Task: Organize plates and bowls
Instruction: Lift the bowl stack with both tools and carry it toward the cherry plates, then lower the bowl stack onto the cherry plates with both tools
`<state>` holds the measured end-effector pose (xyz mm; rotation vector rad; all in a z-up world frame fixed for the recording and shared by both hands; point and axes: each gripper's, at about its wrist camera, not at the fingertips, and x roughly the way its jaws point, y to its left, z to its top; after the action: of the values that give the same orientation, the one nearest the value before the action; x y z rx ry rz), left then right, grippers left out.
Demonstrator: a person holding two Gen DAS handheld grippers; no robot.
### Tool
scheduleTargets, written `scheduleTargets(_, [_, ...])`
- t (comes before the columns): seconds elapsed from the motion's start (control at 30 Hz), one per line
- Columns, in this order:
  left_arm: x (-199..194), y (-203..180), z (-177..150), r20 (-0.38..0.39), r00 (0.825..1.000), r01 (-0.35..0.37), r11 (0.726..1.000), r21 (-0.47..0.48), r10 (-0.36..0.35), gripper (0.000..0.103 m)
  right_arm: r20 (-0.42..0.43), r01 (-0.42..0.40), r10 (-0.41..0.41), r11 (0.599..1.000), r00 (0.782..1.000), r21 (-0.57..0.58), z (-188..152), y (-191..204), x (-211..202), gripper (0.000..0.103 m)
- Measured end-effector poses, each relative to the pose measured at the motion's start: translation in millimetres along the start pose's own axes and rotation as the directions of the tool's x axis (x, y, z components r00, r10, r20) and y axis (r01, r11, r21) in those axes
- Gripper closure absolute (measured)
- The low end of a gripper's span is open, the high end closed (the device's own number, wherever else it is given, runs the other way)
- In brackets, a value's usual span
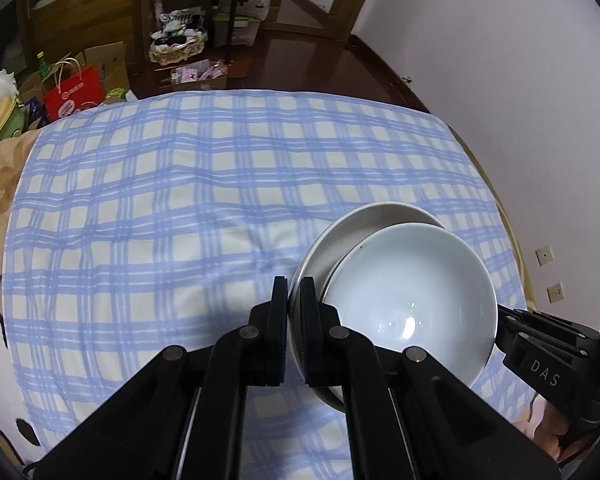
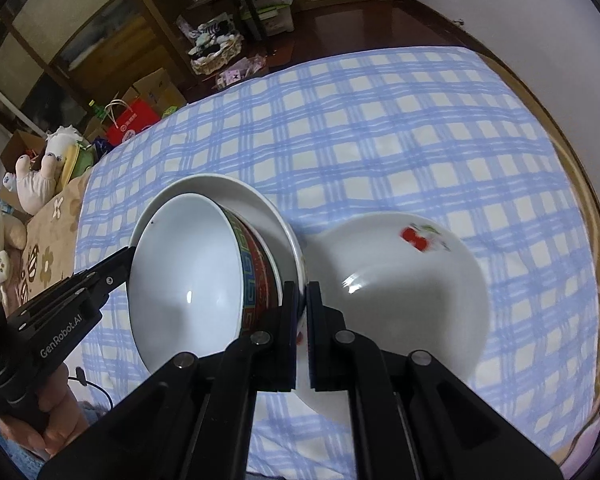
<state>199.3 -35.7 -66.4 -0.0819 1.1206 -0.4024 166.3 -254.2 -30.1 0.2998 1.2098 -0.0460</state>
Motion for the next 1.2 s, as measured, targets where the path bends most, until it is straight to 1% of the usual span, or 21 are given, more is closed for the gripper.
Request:
scheduleTargets(0.23, [-4.5, -32.1, -13.4, -0.017, 1.000, 0.020, 0.999, 0.029, -0.020, 0.099, -0.002, 0.009, -0.009, 0.999, 1.000, 0.038, -16.5, -30.9, -19.1, 0.097])
scheduleTargets(0.43, [6.1, -63.0, -20.5, -0.043, 0.999, 0.032, 0.997, 0.067, -0.029, 0.099, -0.001, 0.030, -0.030, 0.997, 1.000, 0.068, -25.7, -60.1, -26.0, 0.097])
scheduleTargets(0.63, [29.9, -84.6, -28.6, -0.094, 0.995, 0.027, 0.995, 0.097, -0.017, 0.100, -0.023, 0.050, -0.048, 0.994, 0.999, 0.101, -34.4, -87.2, -16.0, 0.097])
scheduleTargets(0.83, [58.0, -98.9, -33.5, -0.157, 0.988, 0.021, 0.992, 0.122, -0.002, 0.100, -0.059, 0.066, -0.059, 0.990, 0.997, 0.127, -40.6, -109.0, 0.0, 0.097])
scheduleTargets(0.93, [61.2, -105.1, -30.5, -0.165, 0.986, 0.017, 0.990, 0.143, 0.007, 0.099, -0.061, 0.052, -0.044, 0.990, 0.997, 0.129, -40.0, -115.4, 1.8, 0.097])
scheduleTargets(1.0, [63.0, -104.8, -25.8, -0.179, 0.984, 0.032, 0.990, 0.139, -0.007, 0.099, -0.058, 0.037, -0.029, 0.989, 0.998, 0.141, -37.1, -119.6, 1.1, 0.097])
scheduleTargets(1.1, [56.7, -107.5, -18.1, -0.158, 0.987, 0.061, 0.988, 0.143, -0.038, 0.099, -0.055, 0.034, -0.026, 0.989, 0.998, 0.146, -34.5, -123.9, 1.4, 0.097])
scheduleTargets(1.13, [51.3, -110.5, -15.0, -0.143, 0.987, 0.091, 0.984, 0.153, -0.069, 0.098, -0.049, 0.027, -0.020, 0.989, 0.999, 0.148, -34.3, -124.5, 0.9, 0.097])
scheduleTargets(1.17, [45.7, -114.1, -11.9, -0.133, 0.988, 0.100, 0.981, 0.164, -0.078, 0.097, -0.046, 0.021, -0.015, 0.988, 0.999, 0.150, -33.8, -124.6, 0.9, 0.097])
scheduleTargets(1.2, [42.8, -117.1, -8.9, -0.124, 0.991, 0.074, 0.982, 0.174, -0.053, 0.095, -0.050, 0.025, -0.018, 0.989, 0.999, 0.145, -33.4, -123.8, 1.3, 0.097])
